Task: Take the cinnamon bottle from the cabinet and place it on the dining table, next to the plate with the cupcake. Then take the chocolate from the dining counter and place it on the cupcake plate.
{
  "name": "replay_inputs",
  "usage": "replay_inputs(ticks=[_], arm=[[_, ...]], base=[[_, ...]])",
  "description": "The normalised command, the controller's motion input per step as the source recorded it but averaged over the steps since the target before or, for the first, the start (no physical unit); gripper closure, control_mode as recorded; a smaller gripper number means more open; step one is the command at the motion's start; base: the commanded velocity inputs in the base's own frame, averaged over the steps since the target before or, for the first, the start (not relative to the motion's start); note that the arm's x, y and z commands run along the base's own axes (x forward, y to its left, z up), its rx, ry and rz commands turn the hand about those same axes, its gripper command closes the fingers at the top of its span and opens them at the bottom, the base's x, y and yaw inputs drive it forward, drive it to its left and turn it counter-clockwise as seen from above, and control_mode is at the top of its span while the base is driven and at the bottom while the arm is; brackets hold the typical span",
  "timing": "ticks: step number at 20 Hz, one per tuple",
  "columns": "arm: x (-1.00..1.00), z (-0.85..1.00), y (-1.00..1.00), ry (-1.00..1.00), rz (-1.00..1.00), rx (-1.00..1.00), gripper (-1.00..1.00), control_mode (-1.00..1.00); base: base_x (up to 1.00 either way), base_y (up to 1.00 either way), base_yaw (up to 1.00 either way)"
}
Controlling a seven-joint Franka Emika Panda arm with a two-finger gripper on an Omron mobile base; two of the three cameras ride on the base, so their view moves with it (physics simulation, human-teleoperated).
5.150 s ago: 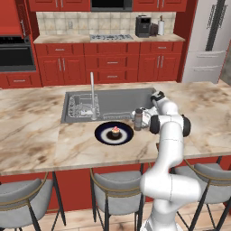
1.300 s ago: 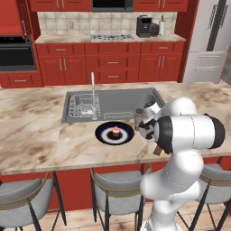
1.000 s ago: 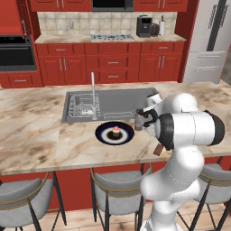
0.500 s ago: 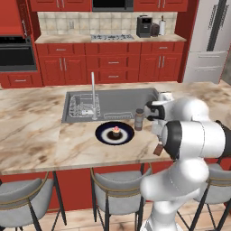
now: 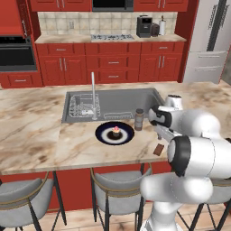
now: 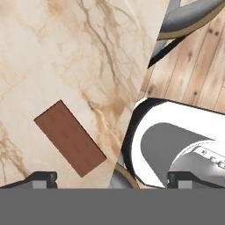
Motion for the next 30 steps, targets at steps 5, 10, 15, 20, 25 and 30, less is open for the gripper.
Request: replay_inputs(ticks=[5, 10, 15, 20, 25, 30], arm=[[0.01, -0.03, 0.01, -0.17, 0.02, -0.02, -1.0, -1.0], [0.04, 0.0, 0.0, -0.02, 0.11, 0.0, -1.0, -1.0], [0.14, 0.0, 0.0, 0.13, 0.23, 0.0, -1.0, -1.0], [0.12, -0.03, 0.0, 0.09, 0.2, 0.0, -1.0, -1.0], [0.12, -0.14, 0.0, -0.09, 0.13, 0.0, -1.0, -1.0], [0.01, -0.26, 0.0, -0.22, 0.01, 0.0, -1.0, -1.0]], base=[[0.0, 0.0, 0.0], [0.0, 0.0, 0.0], [0.0, 0.0, 0.0], [0.0, 0.0, 0.0], [0.0, 0.0, 0.0], [0.0, 0.0, 0.0]])
